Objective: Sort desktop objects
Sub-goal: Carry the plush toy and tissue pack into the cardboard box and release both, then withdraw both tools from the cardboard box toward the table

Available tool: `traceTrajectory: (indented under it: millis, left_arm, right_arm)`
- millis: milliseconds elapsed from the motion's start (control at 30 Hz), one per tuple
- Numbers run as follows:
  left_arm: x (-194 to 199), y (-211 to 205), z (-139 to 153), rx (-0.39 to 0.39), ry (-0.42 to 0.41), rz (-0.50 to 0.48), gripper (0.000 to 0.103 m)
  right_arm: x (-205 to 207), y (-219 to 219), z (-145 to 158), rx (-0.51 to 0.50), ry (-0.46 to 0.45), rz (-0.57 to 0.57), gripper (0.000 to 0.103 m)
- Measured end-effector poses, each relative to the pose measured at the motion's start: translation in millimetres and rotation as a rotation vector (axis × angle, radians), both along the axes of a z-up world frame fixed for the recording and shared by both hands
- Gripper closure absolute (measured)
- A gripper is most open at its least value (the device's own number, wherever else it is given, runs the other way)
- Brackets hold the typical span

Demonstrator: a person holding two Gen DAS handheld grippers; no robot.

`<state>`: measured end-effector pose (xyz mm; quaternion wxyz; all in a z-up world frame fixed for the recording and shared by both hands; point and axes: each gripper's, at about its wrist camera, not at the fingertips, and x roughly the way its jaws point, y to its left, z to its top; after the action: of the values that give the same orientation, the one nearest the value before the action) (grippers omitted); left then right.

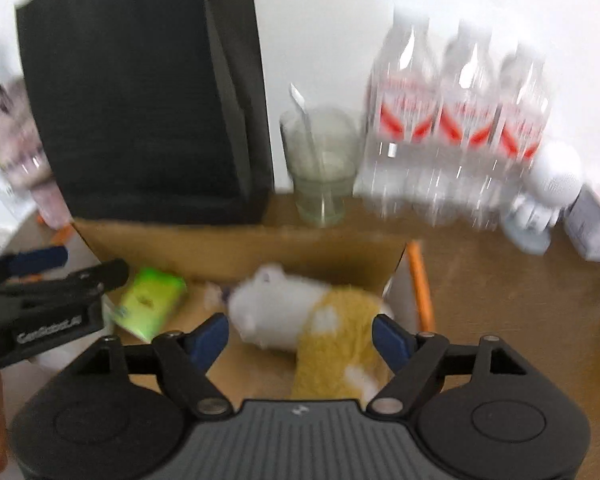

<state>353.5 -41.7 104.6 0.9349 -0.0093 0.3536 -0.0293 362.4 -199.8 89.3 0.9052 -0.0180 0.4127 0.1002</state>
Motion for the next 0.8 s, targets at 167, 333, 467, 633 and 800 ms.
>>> traceTrajectory:
  millis: [167, 333, 467, 633, 800]
  left_arm:
    - [-16, 9, 24, -0.04, 0.114, 0.014, 0.026]
    - [-59, 16, 37, -0.009, 0.096, 0.033, 0.022]
    - [-115, 23, 52, -0.002, -0.066, 0.062, 0.008]
    - [-214, 36, 29, -0.013, -0.418, 0.061, 0.0]
    - [-278, 41, 14, -0.045, -0.509, 0.052, 0.0]
  right_arm:
    - [-4, -12, 41, 0.131, 0.089, 0.022, 0.019]
    - [-36, -14, 58, 0.099, 0.095, 0.014, 0.014]
    - [-77, -15, 71, 0.107, 0.04, 0.014, 0.012]
    - [-178, -18, 63, 0.078, -0.328, 0.04, 0.01]
    - [-265, -22, 28, 0.073, -0.61, 0.046, 0.0]
